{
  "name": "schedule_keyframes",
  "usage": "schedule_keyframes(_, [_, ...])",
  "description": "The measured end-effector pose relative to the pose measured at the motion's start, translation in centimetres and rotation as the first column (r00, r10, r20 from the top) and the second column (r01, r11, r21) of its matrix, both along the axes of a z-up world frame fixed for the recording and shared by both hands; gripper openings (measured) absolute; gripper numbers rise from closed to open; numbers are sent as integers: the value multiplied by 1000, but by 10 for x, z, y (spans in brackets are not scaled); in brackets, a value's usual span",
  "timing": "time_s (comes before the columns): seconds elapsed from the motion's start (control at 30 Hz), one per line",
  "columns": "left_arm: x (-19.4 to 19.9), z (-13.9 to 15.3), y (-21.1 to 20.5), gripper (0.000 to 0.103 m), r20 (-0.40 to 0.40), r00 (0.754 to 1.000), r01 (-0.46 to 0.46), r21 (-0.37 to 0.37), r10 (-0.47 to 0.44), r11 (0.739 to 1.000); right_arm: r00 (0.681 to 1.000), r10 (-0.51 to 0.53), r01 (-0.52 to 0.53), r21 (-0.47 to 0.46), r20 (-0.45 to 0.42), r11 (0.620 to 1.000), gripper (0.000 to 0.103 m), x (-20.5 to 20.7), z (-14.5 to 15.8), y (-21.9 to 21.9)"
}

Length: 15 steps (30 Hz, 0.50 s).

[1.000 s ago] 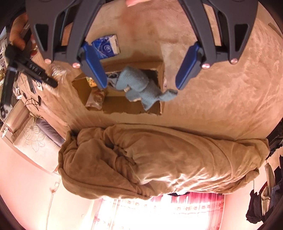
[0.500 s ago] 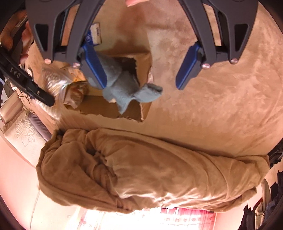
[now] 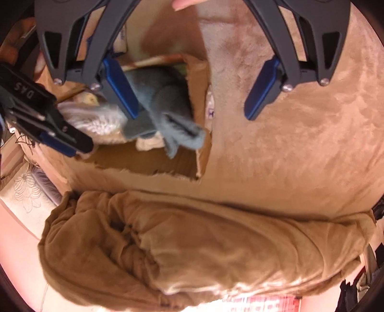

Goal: Organize objects
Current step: 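Drop the swab bag and grey sock into the box, opening both tools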

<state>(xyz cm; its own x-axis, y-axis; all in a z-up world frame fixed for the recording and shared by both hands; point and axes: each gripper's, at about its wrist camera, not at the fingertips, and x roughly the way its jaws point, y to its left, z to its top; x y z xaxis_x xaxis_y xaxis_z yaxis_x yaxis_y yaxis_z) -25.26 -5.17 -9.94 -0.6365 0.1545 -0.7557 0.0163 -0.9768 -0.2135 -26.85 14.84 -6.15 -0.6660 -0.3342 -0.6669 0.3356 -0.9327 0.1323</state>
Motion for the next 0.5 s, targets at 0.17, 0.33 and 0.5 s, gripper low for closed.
schedule_keyframes(0.17, [23, 32, -1, 91, -48, 999, -6, 0, 6, 1000, 999, -14, 14, -16, -36, 1000, 69, 20, 18, 10])
schedule_keyframes(0.33, [54, 64, 3, 91, -103, 995, -2, 0, 2, 1000, 997, -16, 15, -20, -69, 1000, 70, 49, 39, 19])
schedule_keyframes(0.5, [86, 85, 8, 91, -138, 990, -1, 2, 1, 1000, 997, -12, 10, -26, -79, 1000, 70, 78, 54, 28])
